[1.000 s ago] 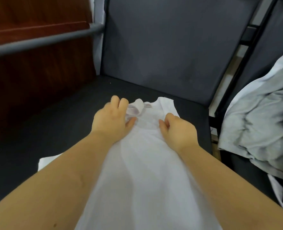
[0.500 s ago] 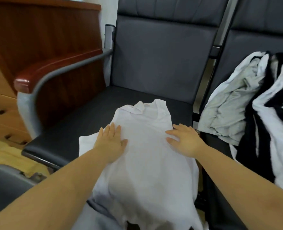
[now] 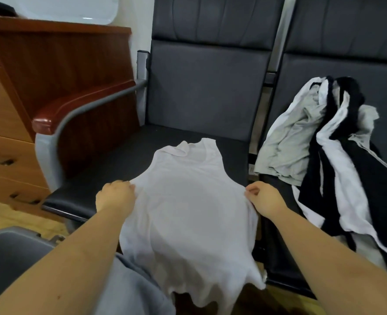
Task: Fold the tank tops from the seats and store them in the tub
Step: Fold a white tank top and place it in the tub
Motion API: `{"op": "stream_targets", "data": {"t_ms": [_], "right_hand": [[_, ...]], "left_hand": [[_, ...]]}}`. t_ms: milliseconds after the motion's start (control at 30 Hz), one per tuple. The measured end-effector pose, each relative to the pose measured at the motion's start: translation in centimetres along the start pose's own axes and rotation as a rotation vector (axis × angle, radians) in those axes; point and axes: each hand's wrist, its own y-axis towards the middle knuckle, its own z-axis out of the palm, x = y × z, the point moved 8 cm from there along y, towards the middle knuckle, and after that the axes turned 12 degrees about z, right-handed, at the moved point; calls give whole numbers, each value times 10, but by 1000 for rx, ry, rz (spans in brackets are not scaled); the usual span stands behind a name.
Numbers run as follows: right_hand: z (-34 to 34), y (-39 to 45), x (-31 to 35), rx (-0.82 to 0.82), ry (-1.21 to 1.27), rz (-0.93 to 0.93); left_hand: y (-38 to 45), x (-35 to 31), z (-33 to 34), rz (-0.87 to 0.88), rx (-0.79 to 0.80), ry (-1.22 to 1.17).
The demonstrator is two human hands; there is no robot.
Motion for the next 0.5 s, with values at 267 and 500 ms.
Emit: {"op": "stream_targets", "data": {"t_ms": [267,500], "right_hand": [[6,22,-1,62,184,103],[9,23,14,151,-193,117]], "left_hand": [[14,19,3,-202,-119,-183],[18,13,10,-263,55,-257]]}}
